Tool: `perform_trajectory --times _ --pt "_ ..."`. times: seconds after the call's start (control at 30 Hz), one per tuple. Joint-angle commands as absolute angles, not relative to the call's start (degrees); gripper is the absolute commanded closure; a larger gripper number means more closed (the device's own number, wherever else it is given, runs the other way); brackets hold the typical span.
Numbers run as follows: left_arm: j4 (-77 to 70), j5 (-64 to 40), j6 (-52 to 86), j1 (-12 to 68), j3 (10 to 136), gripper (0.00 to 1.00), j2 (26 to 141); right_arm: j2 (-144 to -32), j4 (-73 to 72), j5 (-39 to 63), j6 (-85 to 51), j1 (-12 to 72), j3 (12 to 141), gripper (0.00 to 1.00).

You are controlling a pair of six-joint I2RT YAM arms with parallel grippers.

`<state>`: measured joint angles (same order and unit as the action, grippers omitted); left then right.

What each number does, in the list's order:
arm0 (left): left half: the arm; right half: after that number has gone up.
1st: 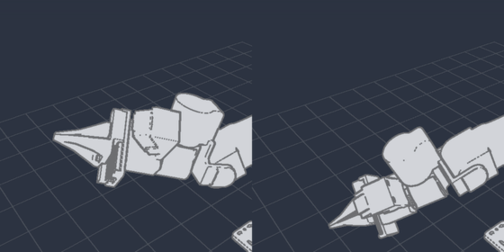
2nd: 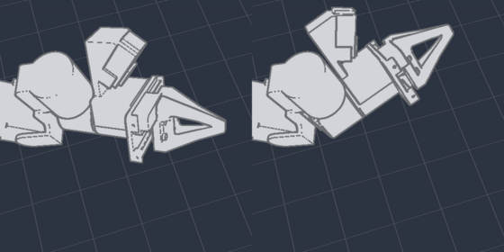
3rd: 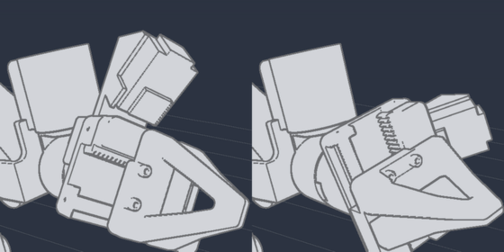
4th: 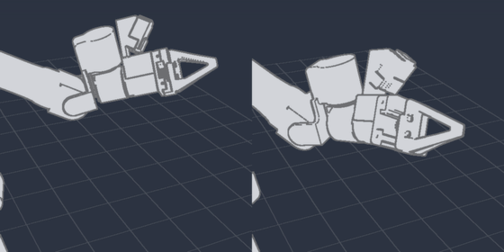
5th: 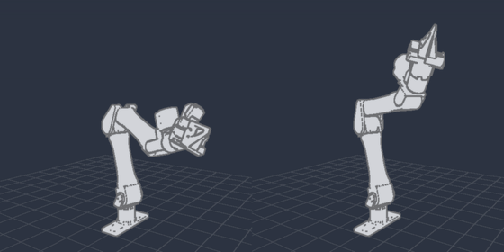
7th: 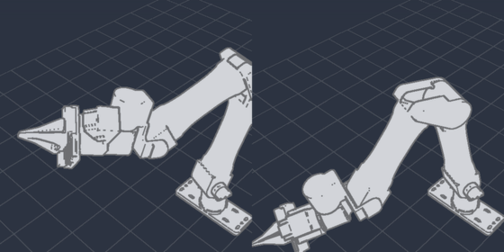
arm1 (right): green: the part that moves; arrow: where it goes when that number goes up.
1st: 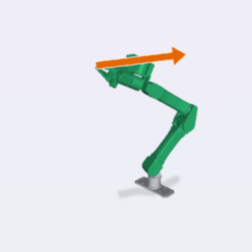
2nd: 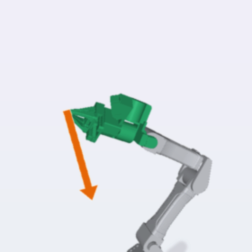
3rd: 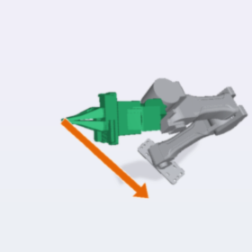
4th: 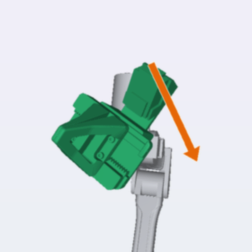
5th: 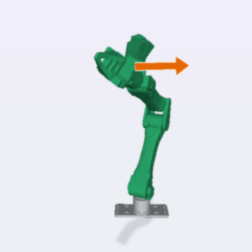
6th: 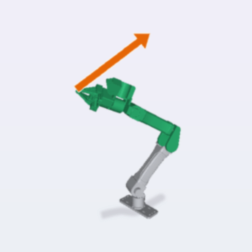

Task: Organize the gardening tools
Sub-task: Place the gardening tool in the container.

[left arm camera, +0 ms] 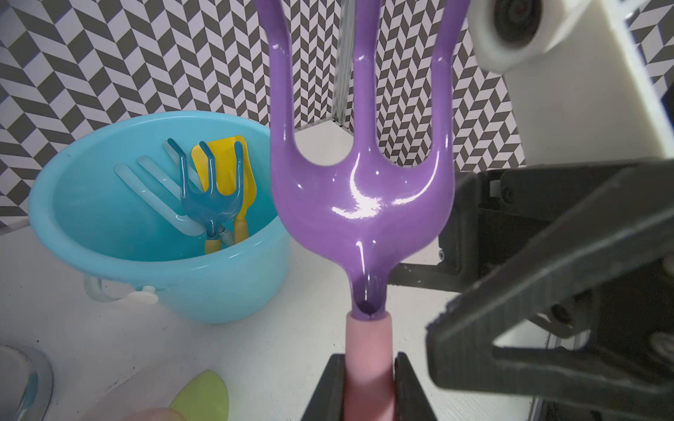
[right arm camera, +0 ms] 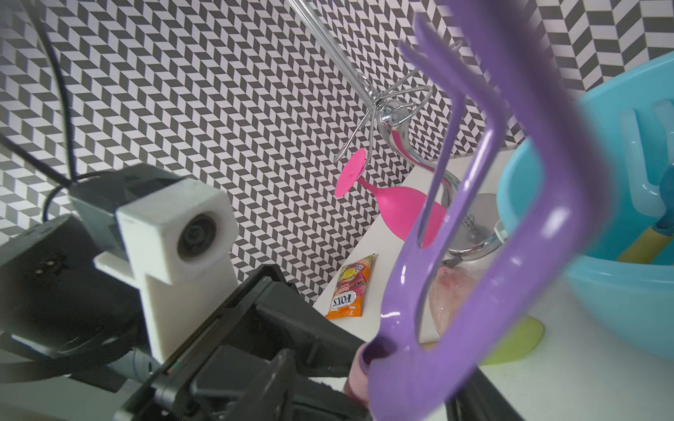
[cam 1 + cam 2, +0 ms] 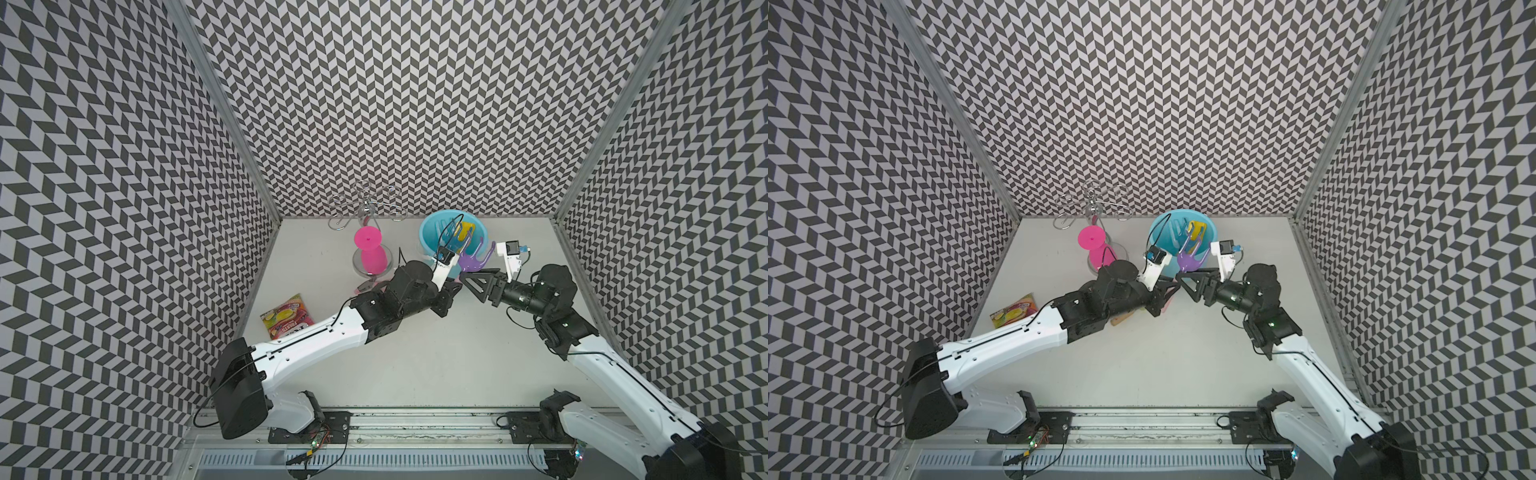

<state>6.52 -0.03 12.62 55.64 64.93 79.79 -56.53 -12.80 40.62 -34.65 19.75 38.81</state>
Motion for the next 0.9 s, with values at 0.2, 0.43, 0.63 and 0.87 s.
perform_trajectory --times 0.2,0.43,0.63,0.87 --pt "3.1 0.2 12.0 56.9 64.3 1.00 78.2 -58.2 -20.1 41.6 -38.0 20.1 40.3 0.56" --pt "3.4 1.7 11.0 58.1 64.7 1.00 78.7 -59.5 -18.2 40.2 -37.7 20.1 40.3 0.77" --pt "3.4 2.5 10.5 58.3 64.7 1.00 78.8 -59.7 -16.6 38.1 -37.3 20.1 40.3 0.96" --pt "3.5 4.2 10.5 58.3 65.0 0.69 78.9 -60.9 -15.5 36.1 -36.8 20.1 41.3 1.00"
